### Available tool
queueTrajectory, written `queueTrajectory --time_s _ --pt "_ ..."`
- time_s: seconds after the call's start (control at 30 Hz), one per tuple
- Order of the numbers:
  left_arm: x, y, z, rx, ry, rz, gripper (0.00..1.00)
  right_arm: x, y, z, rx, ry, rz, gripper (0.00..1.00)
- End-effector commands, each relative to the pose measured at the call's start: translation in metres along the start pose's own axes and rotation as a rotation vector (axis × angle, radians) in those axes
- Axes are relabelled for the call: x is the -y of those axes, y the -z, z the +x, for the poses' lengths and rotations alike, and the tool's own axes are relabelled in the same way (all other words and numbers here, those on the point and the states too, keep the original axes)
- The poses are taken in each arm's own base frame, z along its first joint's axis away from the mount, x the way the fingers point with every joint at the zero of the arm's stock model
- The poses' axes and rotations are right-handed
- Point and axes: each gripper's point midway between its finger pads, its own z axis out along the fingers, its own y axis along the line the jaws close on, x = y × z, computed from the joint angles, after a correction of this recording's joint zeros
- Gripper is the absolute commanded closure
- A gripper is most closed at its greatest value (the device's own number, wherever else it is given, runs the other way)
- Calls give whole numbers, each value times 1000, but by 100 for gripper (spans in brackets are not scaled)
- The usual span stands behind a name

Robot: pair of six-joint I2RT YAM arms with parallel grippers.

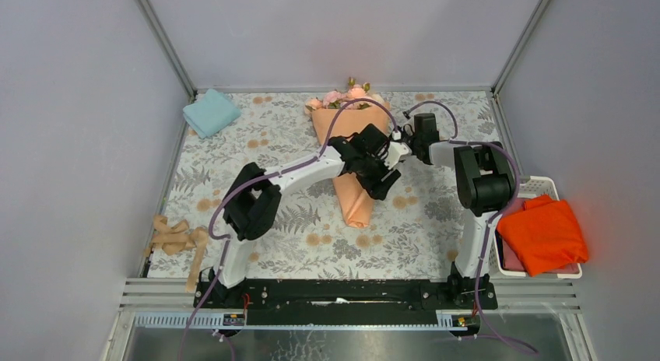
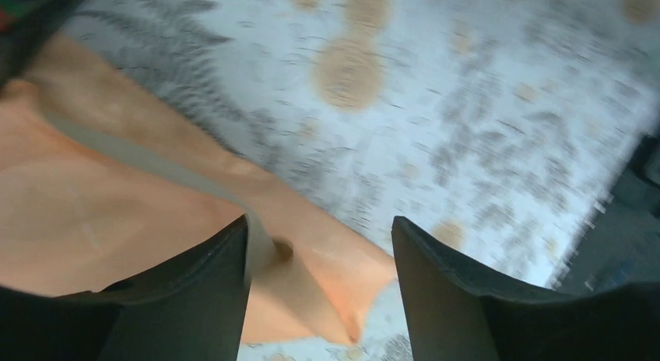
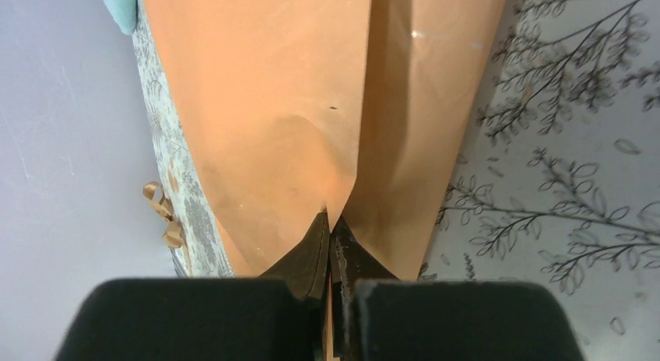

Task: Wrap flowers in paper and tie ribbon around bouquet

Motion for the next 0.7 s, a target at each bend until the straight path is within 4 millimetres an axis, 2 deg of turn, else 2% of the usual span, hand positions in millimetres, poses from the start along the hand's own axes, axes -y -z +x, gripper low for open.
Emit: queueTrajectory --time_s 0.0,0.03,0.1,0.17,0.2,0.3,0.33,0.37,0.47,0.57,0.67 --pt "81 57 -10 -2 -213 235 29 -7 1 -28 52 87 -23 100" --pt "87 66 -11 3 -232 256 29 -7 0 -29 52 89 -23 100" --pt "84 79 -12 -6 -249 238 29 -8 0 -30 50 93 -24 100" --pt "60 82 -13 -3 -236 147 32 -9 1 -30 50 95 -27 100" --pt "43 80 -14 14 -215 88 38 -9 1 -30 51 97 -28 100" --pt "-5 61 -7 27 -144 -95 74 -8 0 -30 51 93 -30 100" --pt "-15 52 -2 13 -142 -134 82 -8 -1 -30 50 91 -32 100" --pt "-21 45 -1 12 -142 -154 85 -8 -1 -29 47 86 -34 100" --pt "-22 20 0 20 -179 -168 86 -7 -3 -28 45 77 -37 100" --pt "-8 -3 3 26 -283 -186 80 -7 -2 -28 47 76 -41 100" --pt "10 -20 19 14 -411 -191 75 -8 -1 -28 49 81 -38 100"
